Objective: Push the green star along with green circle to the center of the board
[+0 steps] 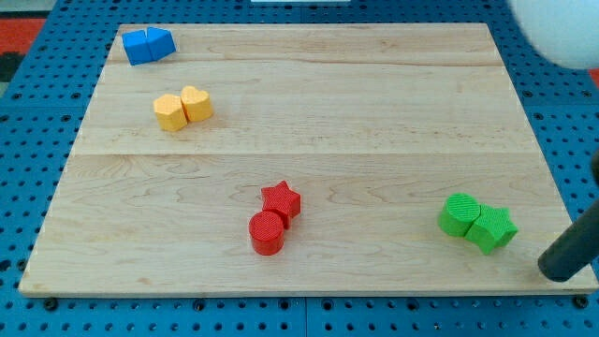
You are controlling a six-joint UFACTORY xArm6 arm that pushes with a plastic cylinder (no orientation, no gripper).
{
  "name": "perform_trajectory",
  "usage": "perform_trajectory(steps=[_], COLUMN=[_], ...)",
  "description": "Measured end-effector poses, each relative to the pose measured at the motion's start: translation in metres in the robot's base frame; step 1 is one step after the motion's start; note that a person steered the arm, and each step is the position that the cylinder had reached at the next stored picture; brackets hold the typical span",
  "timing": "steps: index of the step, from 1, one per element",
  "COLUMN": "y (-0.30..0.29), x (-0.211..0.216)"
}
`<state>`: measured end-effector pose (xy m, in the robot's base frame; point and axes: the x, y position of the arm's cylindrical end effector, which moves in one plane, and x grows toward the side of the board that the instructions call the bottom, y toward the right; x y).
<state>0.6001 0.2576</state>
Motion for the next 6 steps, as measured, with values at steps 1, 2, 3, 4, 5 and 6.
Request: perform_trajectory(steps=[1, 2, 3, 4, 5, 6], y=[-0.07, -0.122, -0.12, -0.129, -0.054, -0.034], x=[-0.024, -0.061, -0.068, -0.041, -0.036, -0.065])
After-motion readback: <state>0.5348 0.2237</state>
